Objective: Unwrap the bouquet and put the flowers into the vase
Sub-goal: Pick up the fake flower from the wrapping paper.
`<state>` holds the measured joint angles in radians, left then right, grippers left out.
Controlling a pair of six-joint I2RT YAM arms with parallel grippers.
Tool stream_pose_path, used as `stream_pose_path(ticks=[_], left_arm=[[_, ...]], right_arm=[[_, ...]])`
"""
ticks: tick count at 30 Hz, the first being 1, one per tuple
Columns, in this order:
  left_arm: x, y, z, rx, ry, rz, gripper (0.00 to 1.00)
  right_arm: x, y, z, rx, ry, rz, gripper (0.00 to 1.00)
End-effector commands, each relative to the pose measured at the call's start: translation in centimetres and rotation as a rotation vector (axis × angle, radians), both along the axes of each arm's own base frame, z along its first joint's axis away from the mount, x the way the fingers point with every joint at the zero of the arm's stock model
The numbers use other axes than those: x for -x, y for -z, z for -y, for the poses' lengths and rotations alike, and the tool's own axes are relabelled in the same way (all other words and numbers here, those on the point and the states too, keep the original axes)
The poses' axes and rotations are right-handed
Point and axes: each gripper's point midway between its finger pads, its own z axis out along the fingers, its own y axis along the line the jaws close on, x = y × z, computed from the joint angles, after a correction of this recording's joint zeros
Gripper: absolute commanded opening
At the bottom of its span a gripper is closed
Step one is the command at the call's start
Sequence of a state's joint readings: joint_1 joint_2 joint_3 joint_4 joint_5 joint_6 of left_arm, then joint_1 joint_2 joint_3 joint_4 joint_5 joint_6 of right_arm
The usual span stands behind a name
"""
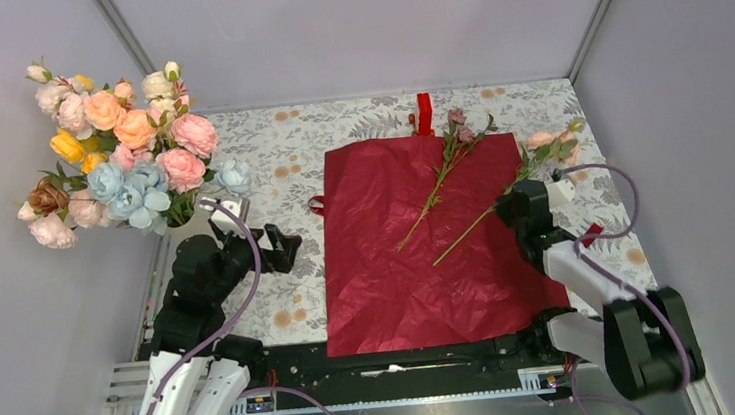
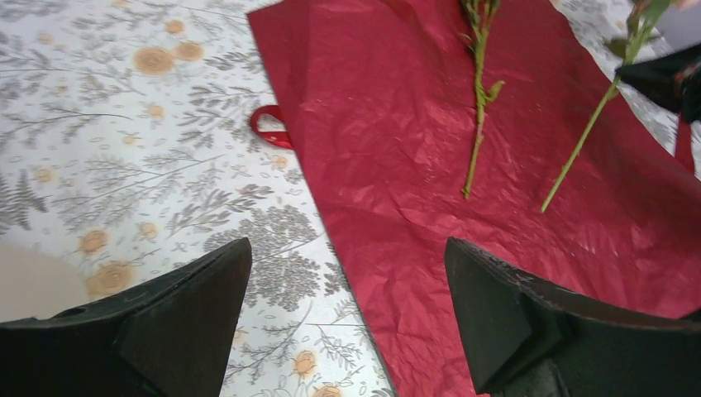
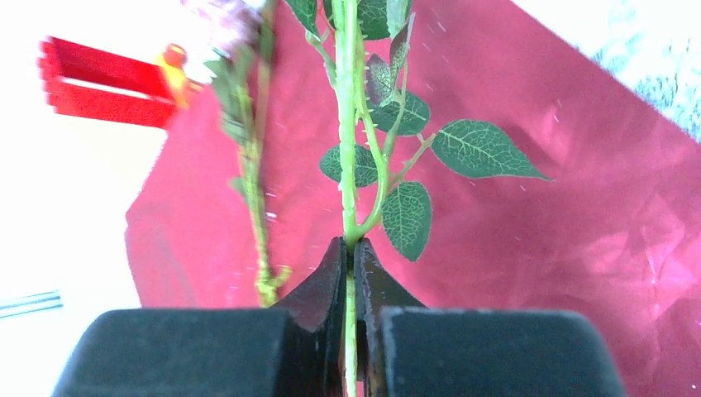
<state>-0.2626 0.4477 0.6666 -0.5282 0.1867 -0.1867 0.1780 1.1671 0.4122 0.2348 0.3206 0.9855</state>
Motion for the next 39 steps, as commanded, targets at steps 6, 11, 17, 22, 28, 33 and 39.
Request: stream_pose_path(ticks=[6,11,17,22,28,33,39], left_arm=[[0.8,-2.6,4.6,0.109,0.219,0.005,0.94],[1.8,-4.9,7.4,0.223,0.326,0.005,0.94],[3.2,-7.7,10.3,0.318,0.418,0.020,0.94],[4.4,-11.8,12.4,0.484,0.500,0.064,0.94],[6.1,-16.7,13.9,0.653,0.613,0.140,0.94],[6.1,-17.8,14.2,0.669,0.623,0.151,0.93],[6.4,-18.0,14.9,0.689,0.662,0.125,0.84]], right_arm=[[1.1,-11.6,-1.3,0.228,-0.275,0.346,0.00],[2.7,-16.6,-6.4,0.223,-0.554,0.542,0.00],[5.3,-21.2,-13.5,0.228,-0.808,0.711,0.00],[8.0,-24.3,-19.5,0.172,-0.969,0.823,0.00],[12.8,-28.7,-26.5,0.051,-1.187,0.980,0.00],[16.4,-30.9,-29.6,-0.027,-1.325,1.059,0.00],[18.7,-31.7,-31.0,-0.064,-1.433,1.090,0.00]])
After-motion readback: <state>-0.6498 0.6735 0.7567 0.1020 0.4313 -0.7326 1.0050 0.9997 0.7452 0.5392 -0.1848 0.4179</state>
